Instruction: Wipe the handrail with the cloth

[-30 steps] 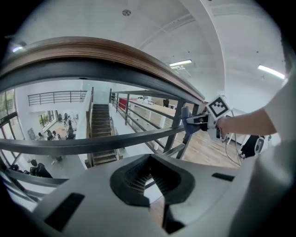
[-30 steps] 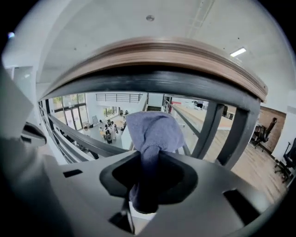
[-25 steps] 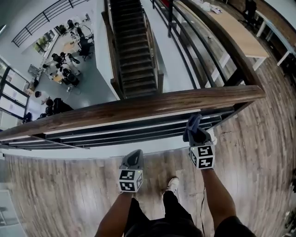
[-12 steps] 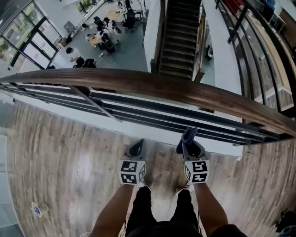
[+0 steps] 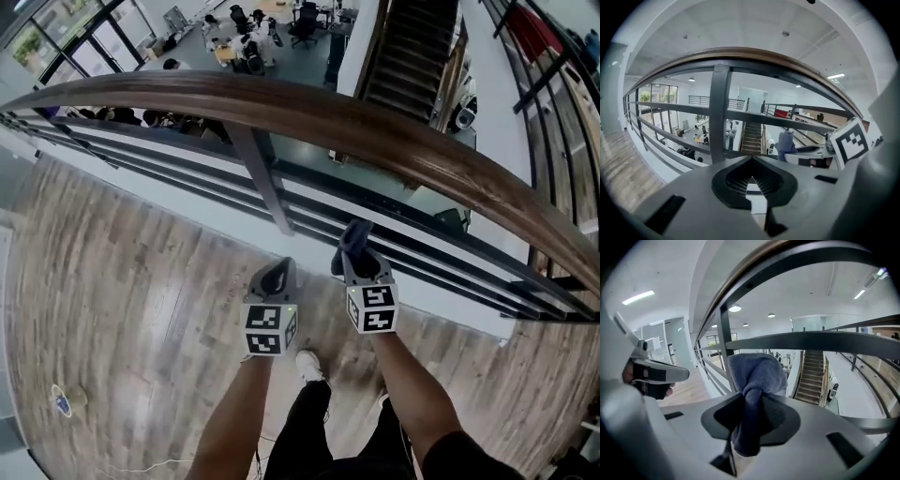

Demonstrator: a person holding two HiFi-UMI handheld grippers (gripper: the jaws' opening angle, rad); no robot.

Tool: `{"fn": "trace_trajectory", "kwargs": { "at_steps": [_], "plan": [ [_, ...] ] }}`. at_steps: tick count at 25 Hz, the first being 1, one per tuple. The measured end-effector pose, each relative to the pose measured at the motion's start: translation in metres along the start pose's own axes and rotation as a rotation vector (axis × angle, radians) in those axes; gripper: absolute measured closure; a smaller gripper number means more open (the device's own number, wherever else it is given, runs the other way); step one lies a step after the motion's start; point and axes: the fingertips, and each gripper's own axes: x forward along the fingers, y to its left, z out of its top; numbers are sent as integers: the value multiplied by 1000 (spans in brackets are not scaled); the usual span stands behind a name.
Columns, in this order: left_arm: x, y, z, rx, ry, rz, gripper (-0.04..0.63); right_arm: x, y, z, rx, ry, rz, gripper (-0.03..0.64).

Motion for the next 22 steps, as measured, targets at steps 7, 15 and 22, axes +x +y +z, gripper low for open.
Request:
{"fn": "trace_trajectory", "kwargs": {
  "at_steps": [7, 15, 22],
  "plan": [
    [13, 75, -16, 19, 28, 29, 592, 112, 50, 27, -21, 10, 22, 511],
    [22, 108, -23, -75, 54, 24, 592, 185, 59, 33, 26, 123, -41, 511],
    [28, 106, -11, -35, 36, 16, 592, 200, 54, 28, 14, 186, -58, 511]
  ]
}}
